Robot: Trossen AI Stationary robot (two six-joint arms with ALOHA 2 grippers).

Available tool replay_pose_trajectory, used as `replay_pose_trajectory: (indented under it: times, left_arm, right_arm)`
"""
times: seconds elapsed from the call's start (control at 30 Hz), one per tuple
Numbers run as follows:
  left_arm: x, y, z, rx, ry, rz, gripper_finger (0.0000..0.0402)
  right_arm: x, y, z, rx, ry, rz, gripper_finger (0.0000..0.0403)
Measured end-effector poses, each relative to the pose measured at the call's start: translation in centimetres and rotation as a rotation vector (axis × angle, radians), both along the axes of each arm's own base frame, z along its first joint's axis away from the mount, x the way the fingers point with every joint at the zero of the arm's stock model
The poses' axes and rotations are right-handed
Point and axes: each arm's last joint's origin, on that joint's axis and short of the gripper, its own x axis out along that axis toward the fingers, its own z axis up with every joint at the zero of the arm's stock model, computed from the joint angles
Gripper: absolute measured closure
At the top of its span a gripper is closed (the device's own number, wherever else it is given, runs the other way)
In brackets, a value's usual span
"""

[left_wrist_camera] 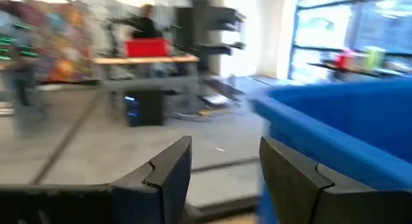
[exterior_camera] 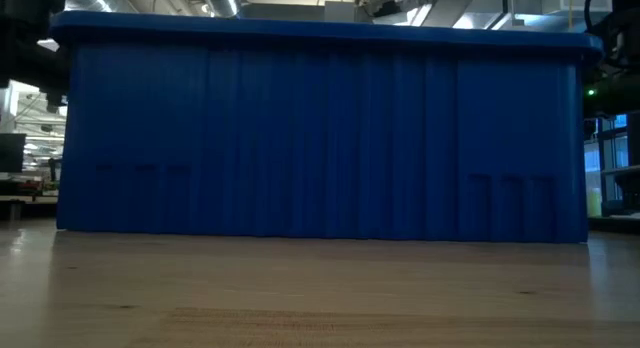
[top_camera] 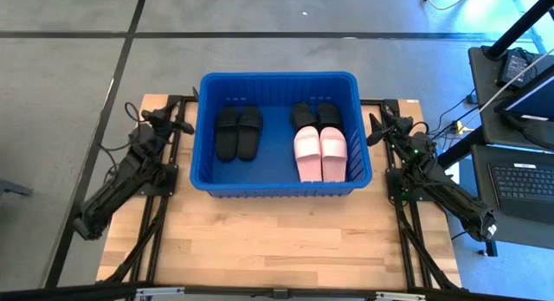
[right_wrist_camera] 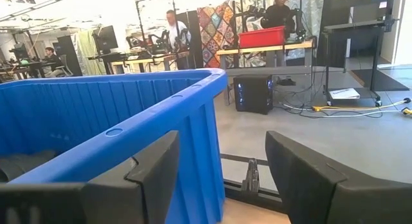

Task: Pick and place slides into bin
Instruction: Return to home position

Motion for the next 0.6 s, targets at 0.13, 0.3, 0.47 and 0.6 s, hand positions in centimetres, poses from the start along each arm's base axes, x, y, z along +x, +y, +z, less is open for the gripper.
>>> replay_pose_trajectory:
  times: [0.13, 0.3, 0.47, 0.6]
  left_arm:
    - [-0.6, 0.5, -0.1, 0.047, 0.002, 0.112, 0.0224]
    - [-1.4, 0.8, -0.2, 0.043, 0.033, 0.211, 0.0224]
    - [-1.8, 1.0, -1.3, -0.06, 0.04, 0.229, 0.0224]
    - [-1.8, 1.0, -1.6, -0.095, 0.035, 0.183, 0.0224]
  right_arm:
    - [0.0, 0.0, 0.0, 0.0, 0.001, 0.0, 0.0171]
    - [0.0, 0.0, 0.0, 0.0, 0.0, 0.0, 0.0171]
    - [0.0, 0.0, 0.0, 0.0, 0.0, 0.0, 0.0171]
    - [0.0, 0.0, 0.0, 0.0, 0.0, 0.0, 0.0171]
